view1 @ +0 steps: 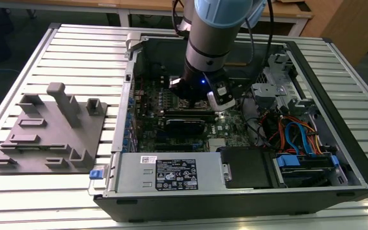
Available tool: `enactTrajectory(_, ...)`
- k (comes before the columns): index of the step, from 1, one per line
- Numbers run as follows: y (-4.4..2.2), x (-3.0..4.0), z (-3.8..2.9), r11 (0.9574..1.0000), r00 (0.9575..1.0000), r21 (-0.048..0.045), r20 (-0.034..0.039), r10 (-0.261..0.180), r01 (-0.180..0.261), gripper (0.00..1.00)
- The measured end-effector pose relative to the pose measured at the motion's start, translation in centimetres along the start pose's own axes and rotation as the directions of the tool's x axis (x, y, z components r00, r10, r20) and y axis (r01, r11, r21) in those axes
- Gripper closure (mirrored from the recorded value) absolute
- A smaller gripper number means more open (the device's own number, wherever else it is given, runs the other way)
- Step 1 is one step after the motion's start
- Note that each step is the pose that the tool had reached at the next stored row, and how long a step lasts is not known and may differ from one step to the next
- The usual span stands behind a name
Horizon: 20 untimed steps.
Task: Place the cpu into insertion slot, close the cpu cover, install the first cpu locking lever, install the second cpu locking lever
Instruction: 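Install the second cpu locking lever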
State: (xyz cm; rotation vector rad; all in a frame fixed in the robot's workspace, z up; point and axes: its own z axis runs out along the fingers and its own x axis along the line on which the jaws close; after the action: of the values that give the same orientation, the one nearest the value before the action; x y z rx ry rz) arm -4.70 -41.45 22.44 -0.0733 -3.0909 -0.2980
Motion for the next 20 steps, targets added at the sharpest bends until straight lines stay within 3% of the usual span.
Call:
enactTrajectory(4,-0.04,0.31,0.08,0.9998,1.0000,-0.0221,-0.0013,-0.001,0.001,0.90)
enactTrajectory(7,-0.18,0.39,0.10,0.9995,1.0000,-0.0329,-0.0021,-0.001,0.001,0.90)
enactTrajectory(13,-0.58,0.62,0.12,0.9991,1.0000,-0.0420,-0.0026,-0.001,0.001,0.90)
enactTrajectory(20,-0.88,1.47,0.95,0.9986,0.9998,-0.0490,-0.0066,-0.020,0.019,0.90)
